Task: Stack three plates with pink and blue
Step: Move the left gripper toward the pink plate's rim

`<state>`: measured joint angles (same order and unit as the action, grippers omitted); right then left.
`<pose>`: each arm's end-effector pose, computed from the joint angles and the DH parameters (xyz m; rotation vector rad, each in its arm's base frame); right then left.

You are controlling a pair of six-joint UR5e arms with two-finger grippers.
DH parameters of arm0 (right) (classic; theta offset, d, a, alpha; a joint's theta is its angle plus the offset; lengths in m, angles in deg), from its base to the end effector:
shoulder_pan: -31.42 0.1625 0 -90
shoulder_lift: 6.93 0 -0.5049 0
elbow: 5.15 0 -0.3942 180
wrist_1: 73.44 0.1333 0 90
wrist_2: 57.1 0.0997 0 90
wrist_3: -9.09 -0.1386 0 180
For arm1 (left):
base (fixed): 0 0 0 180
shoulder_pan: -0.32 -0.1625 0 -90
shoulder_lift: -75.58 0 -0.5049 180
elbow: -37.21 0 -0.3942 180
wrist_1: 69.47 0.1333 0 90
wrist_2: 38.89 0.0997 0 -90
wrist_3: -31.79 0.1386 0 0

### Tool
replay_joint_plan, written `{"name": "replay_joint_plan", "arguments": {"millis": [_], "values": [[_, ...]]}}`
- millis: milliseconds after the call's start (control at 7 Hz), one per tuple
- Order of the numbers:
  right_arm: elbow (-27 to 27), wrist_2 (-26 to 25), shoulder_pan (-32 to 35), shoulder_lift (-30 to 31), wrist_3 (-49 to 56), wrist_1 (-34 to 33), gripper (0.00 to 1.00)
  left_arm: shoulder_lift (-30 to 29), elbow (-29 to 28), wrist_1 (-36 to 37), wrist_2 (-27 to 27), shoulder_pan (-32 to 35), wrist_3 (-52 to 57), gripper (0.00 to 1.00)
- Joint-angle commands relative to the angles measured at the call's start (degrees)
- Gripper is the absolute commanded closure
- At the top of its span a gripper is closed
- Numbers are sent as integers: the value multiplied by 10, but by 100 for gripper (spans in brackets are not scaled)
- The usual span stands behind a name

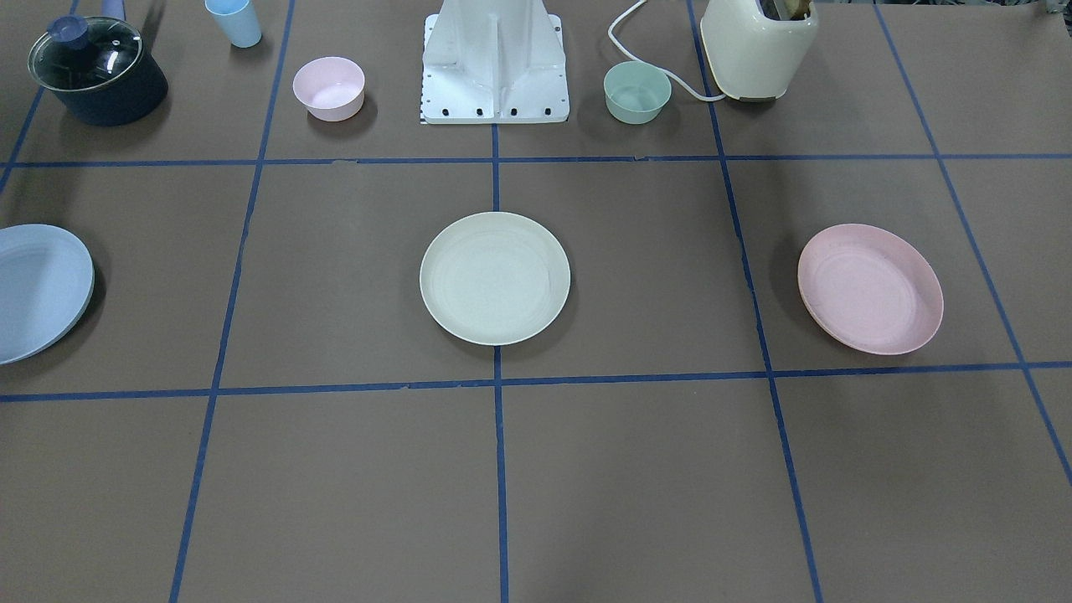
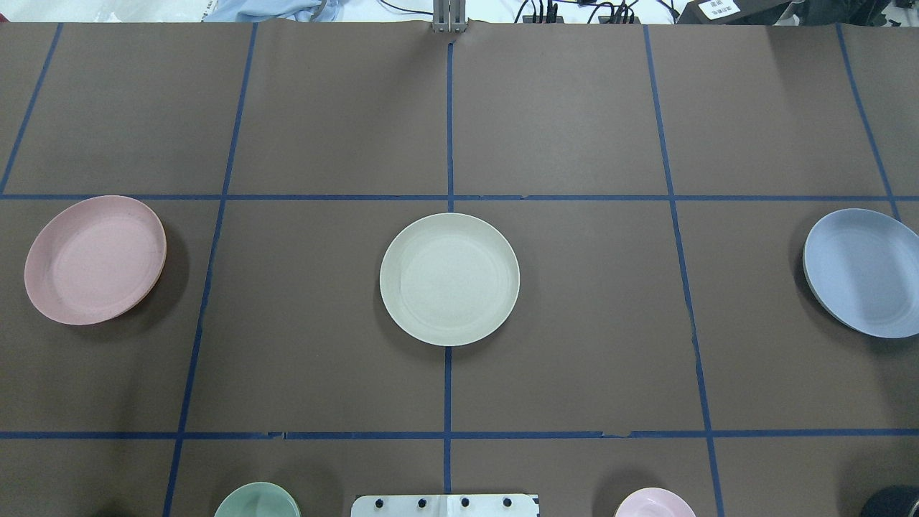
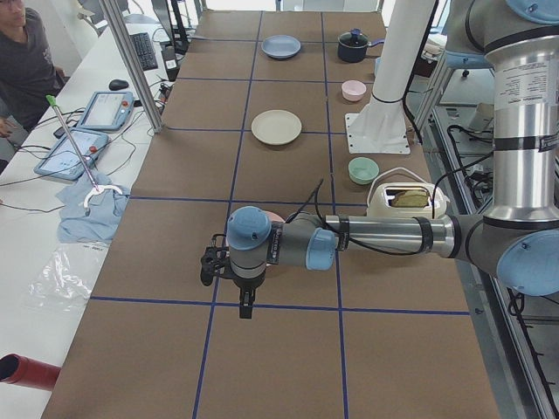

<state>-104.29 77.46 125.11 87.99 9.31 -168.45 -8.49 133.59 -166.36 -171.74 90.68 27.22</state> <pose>0.0648 -0.4449 0.7367 0.0135 -0.7778 0.0628 -0.0419 -0.4536 0.7496 0.0946 0.7508 -0.0340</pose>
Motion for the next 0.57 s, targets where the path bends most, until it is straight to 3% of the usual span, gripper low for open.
{"name": "replay_joint_plan", "arguments": {"millis": [0, 429], "values": [[0, -2, 0, 0, 0, 1, 0, 0, 0, -5, -4, 0, 5, 0], [1, 7, 0, 1, 0, 0, 0, -25, -1, -15, -4, 0, 6, 0]]}}
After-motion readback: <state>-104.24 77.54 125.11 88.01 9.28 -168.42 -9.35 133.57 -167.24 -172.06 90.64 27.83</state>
